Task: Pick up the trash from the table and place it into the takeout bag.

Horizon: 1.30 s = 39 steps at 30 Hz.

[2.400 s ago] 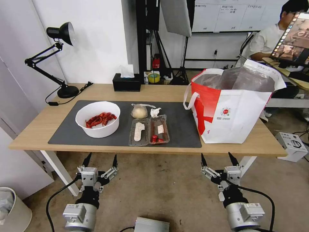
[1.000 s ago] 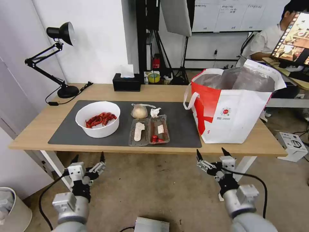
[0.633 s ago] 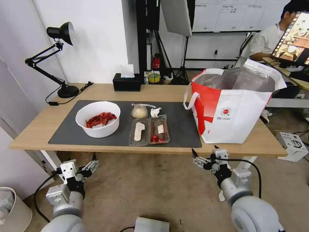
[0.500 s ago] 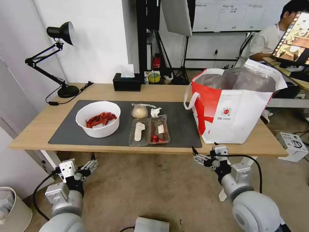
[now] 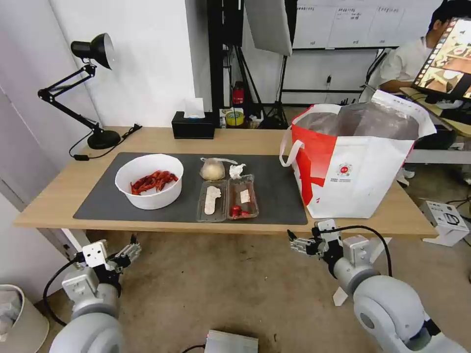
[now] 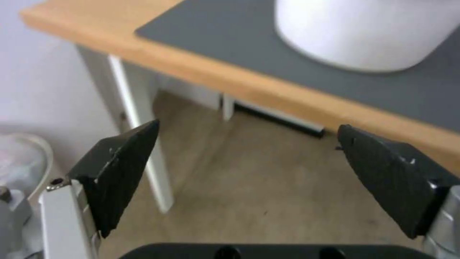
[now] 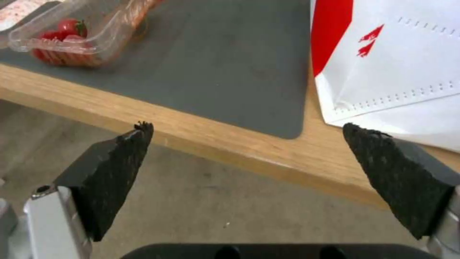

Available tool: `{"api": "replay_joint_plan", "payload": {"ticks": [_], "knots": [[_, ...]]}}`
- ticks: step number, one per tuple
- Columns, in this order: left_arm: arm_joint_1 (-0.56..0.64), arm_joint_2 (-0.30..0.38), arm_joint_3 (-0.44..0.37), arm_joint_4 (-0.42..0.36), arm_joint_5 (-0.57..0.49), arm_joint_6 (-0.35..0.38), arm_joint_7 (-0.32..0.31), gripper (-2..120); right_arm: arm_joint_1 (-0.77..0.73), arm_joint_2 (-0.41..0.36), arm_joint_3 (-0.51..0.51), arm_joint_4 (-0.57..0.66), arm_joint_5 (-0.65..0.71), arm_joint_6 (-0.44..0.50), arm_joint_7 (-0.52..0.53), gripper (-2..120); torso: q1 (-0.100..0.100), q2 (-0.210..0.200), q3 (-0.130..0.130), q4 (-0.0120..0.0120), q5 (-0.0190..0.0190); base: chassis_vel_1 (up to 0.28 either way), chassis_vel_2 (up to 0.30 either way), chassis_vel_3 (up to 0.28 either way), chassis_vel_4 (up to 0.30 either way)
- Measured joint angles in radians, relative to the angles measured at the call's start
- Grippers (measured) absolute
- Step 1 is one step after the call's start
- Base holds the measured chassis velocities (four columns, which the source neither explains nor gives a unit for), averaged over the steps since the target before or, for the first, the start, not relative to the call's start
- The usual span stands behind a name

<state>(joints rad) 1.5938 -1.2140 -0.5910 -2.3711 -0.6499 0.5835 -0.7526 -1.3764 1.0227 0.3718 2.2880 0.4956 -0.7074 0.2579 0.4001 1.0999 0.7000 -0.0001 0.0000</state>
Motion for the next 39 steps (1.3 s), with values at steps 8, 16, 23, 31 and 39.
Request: {"api": "replay_joint_plan", "payload": {"ticks": [8, 16, 23, 31, 39], "knots": [[-0.008, 0.013, 0.008, -0.003, -0.035, 0.030, -0.016, 100, -0.005, 0.019, -0.002, -0.001, -0.003, 0.014, 0.000, 100, 0.000, 0.000, 0.000, 0.0000, -0.0001, 0.000, 0.000, 0.000, 0.000], [-0.009, 0.016, 0.010, 0.004, -0.026, 0.013, 0.020, 100, -0.006, 0.039, -0.012, -0.007, -0.005, 0.028, 0.000, 100, 0.000, 0.000, 0.000, 0.0000, -0.0001, 0.000, 0.000, 0.000, 0.000], [-0.009, 0.016, 0.012, 0.013, -0.011, 0.007, 0.052, 100, -0.004, 0.052, -0.020, -0.014, -0.006, 0.035, 0.000, 100, 0.000, 0.000, 0.000, 0.0001, 0.0000, 0.000, 0.000, 0.000, 0.000], [-0.016, 0.023, 0.017, 0.039, 0.020, -0.026, 0.150, 100, -0.002, 0.058, -0.022, -0.022, -0.006, 0.039, -0.001, 100, 0.000, 0.000, 0.000, 0.0000, 0.0000, 0.000, 0.000, 0.000, 0.000], [-0.018, 0.029, 0.019, 0.056, 0.030, -0.060, 0.258, 100, 0.001, 0.061, -0.023, -0.030, -0.007, 0.044, -0.006, 100, 0.000, 0.000, 0.000, 0.0001, 0.0000, 0.000, 0.000, 0.000, 0.000]]}}
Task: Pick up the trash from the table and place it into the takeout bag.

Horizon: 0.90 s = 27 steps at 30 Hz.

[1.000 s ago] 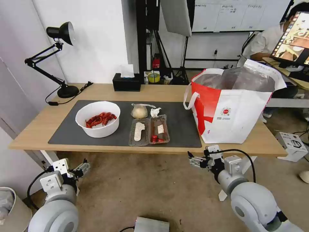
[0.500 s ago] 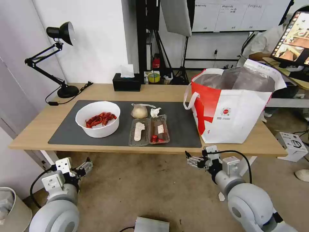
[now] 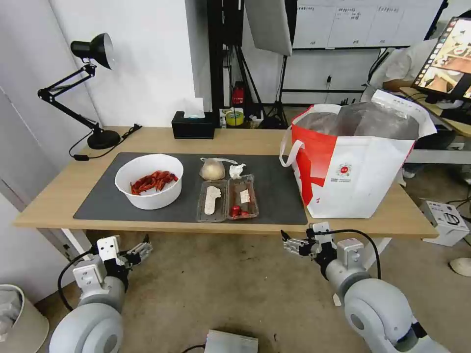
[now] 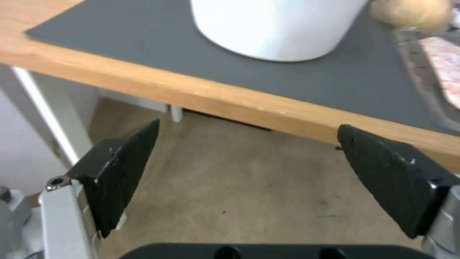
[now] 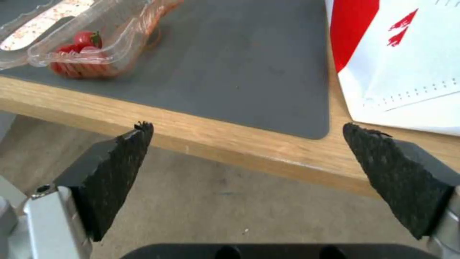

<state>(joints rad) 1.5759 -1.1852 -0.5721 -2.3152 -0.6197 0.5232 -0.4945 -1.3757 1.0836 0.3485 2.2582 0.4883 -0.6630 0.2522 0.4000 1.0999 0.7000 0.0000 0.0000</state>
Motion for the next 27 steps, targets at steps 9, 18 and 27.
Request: {"api": "replay_joint_plan", "payload": {"ticks": [9, 18, 27], "knots": [[0.001, 0.013, -0.004, 0.019, -0.015, -0.057, 0.153, 100, 0.000, 0.008, -0.004, -0.004, -0.003, 0.003, -0.001, 100, 0.000, 0.000, 0.000, 0.0000, 0.0000, 0.000, 0.000, 0.000, 0.000], [0.000, 0.015, 0.002, 0.046, -0.084, -0.114, 0.276, 100, 0.000, 0.004, -0.002, -0.004, -0.003, 0.004, -0.001, 100, 0.000, 0.000, 0.000, 0.0000, 0.0000, 0.000, 0.000, 0.000, 0.000], [-0.001, 0.021, -0.013, 0.057, -0.077, -0.116, 0.289, 100, -0.009, 0.005, -0.001, -0.003, -0.005, 0.005, -0.001, 100, 0.000, 0.000, 0.000, 0.0000, 0.0000, 0.000, 0.000, 0.000, 0.000]]}}
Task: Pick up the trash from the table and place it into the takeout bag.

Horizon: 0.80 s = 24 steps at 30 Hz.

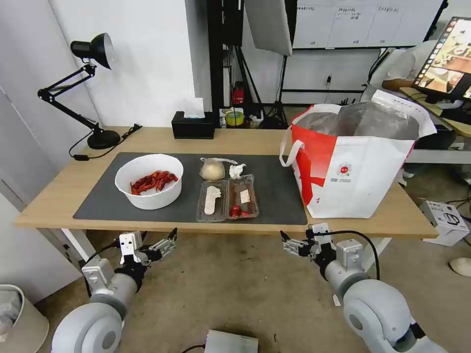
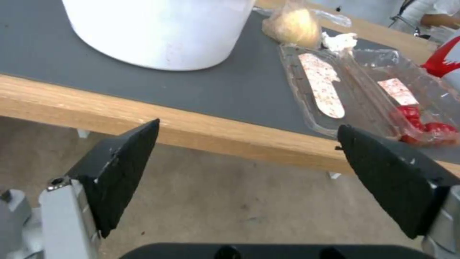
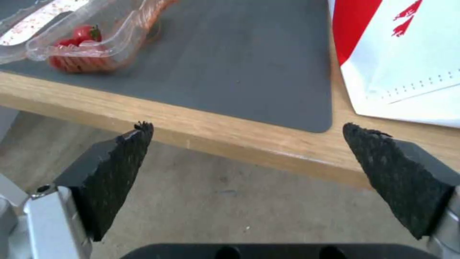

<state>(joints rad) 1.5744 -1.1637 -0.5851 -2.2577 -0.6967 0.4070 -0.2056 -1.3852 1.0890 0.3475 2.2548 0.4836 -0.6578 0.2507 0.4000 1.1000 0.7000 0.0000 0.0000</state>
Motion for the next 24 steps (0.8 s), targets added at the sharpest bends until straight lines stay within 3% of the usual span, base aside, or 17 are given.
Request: {"api": "replay_joint_plan", "payload": {"ticks": [24], "knots": [[-0.008, 0.000, -0.007, 0.017, 0.053, -0.020, 0.006, 100, -0.017, 0.005, -0.002, -0.004, -0.004, 0.000, -0.006, 100, 0.000, 0.000, 0.000, 0.0000, 0.0000, 0.000, 0.000, 0.000, 0.000]]}}
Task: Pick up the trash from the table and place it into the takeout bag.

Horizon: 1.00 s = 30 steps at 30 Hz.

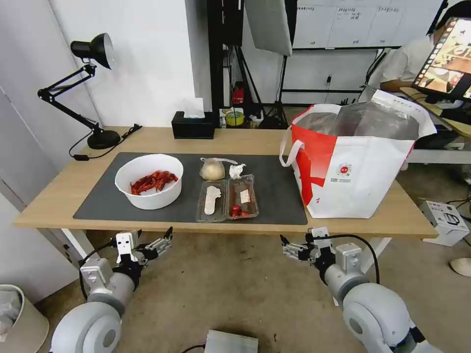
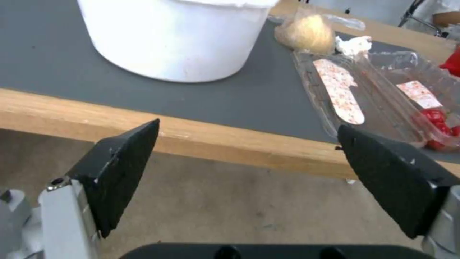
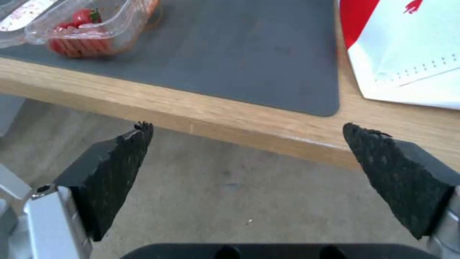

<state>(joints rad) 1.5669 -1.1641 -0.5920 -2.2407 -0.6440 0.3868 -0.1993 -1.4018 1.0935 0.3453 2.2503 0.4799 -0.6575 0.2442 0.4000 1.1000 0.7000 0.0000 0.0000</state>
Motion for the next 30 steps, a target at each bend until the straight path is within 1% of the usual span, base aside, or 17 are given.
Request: {"api": "replay_joint_plan", "payload": {"ticks": [3, 9, 21, 27, 30], "knots": [[0.000, 0.001, -0.001, 0.000, 0.001, -0.002, -0.001, 100, 0.001, 0.002, -0.001, 0.000, 0.000, 0.002, -0.003, 100, 0.000, 0.000, 0.000, 0.0000, 0.0000, 0.000, 0.000, 0.000, 0.000], [-0.003, -0.003, 0.000, -0.004, 0.006, -0.007, -0.012, 100, 0.010, 0.002, -0.008, -0.001, -0.016, 0.024, -0.046, 100, 0.000, 0.000, 0.000, 0.0000, 0.0000, 0.000, 0.000, 0.000, 0.000], [-0.009, 0.006, -0.008, -0.013, 0.005, -0.009, -0.017, 100, 0.019, 0.007, -0.017, 0.001, -0.052, 0.024, -0.062, 100, 0.000, 0.000, 0.000, 0.0000, 0.0000, 0.000, 0.000, 0.000, 0.000], [-0.018, 0.004, -0.002, -0.014, -0.001, -0.010, -0.056, 100, 0.020, 0.010, -0.020, 0.009, -0.062, 0.026, -0.069, 100, 0.000, 0.000, 0.000, 0.0000, 0.0000, 0.000, 0.000, 0.000, 0.000], [-0.022, 0.007, 0.000, -0.015, -0.012, -0.008, -0.062, 100, 0.021, 0.011, -0.021, 0.010, -0.062, 0.026, -0.069, 100, 0.000, 0.000, 0.000, 0.0000, 0.0000, 0.000, 0.000, 0.000, 0.000]]}}
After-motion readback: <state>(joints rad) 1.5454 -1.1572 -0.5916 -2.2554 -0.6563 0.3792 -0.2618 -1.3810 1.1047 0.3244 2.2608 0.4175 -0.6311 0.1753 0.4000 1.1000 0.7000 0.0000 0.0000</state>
